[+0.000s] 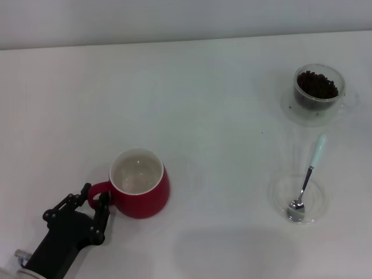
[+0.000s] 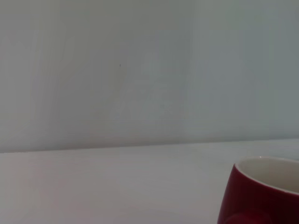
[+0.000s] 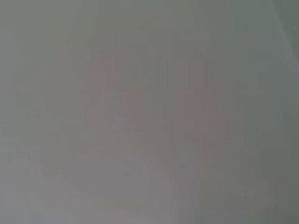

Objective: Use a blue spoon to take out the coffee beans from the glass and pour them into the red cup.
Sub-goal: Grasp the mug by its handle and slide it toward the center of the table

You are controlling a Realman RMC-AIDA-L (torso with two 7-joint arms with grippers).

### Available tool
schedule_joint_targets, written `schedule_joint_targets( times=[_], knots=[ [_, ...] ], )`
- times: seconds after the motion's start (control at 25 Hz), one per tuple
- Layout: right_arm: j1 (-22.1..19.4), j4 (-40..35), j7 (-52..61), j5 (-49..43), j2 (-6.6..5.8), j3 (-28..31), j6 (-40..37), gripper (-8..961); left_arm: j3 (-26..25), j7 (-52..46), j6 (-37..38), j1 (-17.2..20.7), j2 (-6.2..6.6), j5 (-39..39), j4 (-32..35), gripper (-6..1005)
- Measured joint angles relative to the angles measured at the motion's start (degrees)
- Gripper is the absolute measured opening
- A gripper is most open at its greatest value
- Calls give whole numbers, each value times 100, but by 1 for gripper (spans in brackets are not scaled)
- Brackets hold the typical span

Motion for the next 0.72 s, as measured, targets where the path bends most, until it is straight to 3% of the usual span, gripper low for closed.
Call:
schedule_joint_targets(
  times=[0.24, 0.72],
  knots=[
    [-56, 21, 1, -4, 13, 0, 2, 857, -1, 0, -15, -36, 9, 67, -57, 226],
    [-70, 23, 28, -5, 59, -9, 43, 857, 0, 0, -241, -339, 8, 139, -74, 218]
  ],
)
